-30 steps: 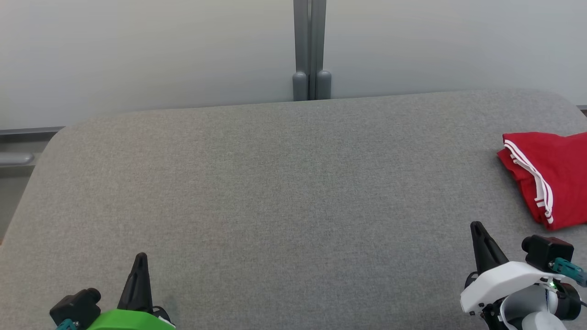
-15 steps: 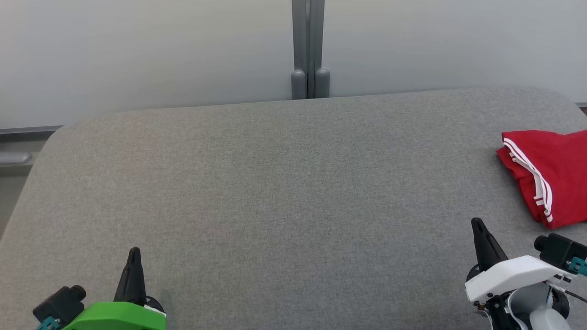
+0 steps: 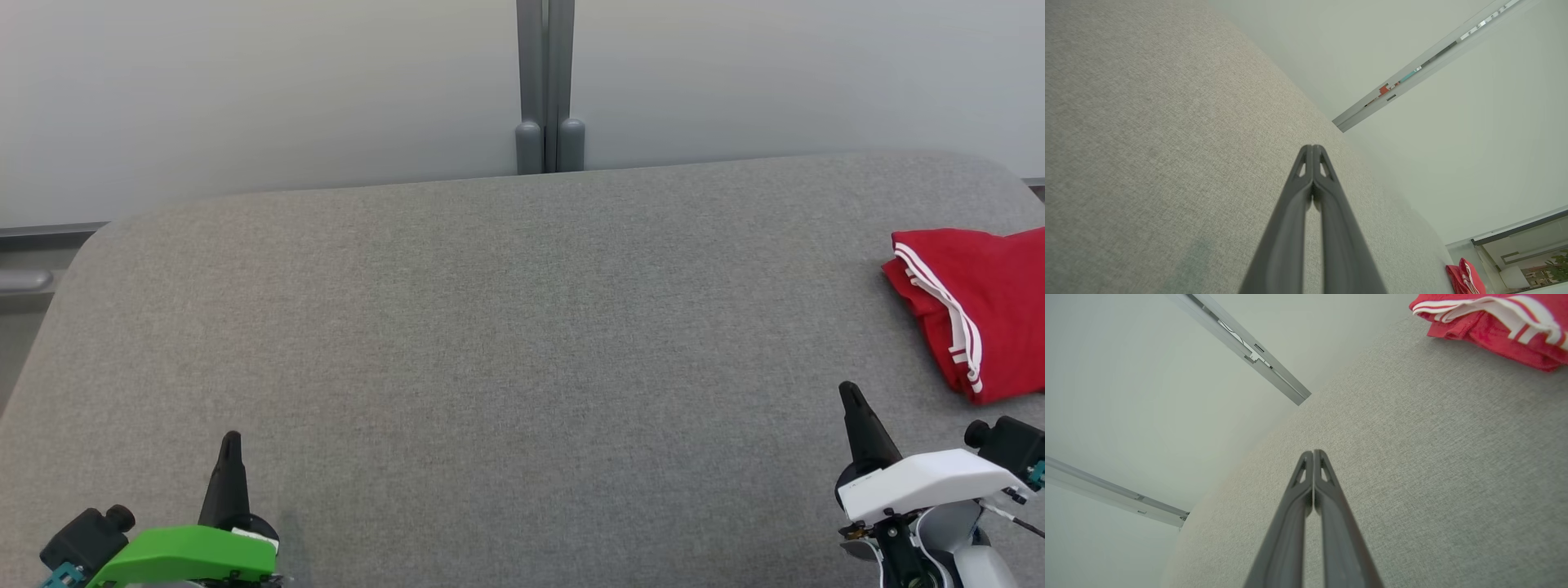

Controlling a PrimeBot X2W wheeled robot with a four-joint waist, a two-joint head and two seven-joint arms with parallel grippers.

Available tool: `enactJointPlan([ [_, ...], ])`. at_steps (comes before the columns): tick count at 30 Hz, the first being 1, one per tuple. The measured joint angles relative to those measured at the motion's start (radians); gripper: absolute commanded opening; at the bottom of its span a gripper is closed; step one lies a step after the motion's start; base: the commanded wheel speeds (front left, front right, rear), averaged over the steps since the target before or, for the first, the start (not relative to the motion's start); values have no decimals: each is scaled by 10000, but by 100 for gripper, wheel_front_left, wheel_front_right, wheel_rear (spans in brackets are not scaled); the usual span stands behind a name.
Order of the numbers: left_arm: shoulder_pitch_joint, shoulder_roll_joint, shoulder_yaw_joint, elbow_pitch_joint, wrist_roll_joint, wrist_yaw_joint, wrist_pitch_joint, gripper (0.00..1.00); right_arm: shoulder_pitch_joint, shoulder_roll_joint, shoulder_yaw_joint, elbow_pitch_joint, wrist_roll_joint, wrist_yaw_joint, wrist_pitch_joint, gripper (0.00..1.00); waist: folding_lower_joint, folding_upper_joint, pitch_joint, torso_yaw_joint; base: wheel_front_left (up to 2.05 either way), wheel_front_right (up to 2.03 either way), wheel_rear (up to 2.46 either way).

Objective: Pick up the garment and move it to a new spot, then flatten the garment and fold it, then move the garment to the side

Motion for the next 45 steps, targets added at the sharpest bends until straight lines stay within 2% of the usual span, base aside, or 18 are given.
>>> enactJointPlan([
  [20,-285,-67,265,-148,-2048,0,606,0,-236,36,-88,132,2485,-2,238,0,0,0,75,-56,0,0,0],
  [45,-546,-171,520,-274,-4109,0,1204,0,-471,75,-192,238,4984,-10,493,0,0,0,167,-124,0,0,0],
])
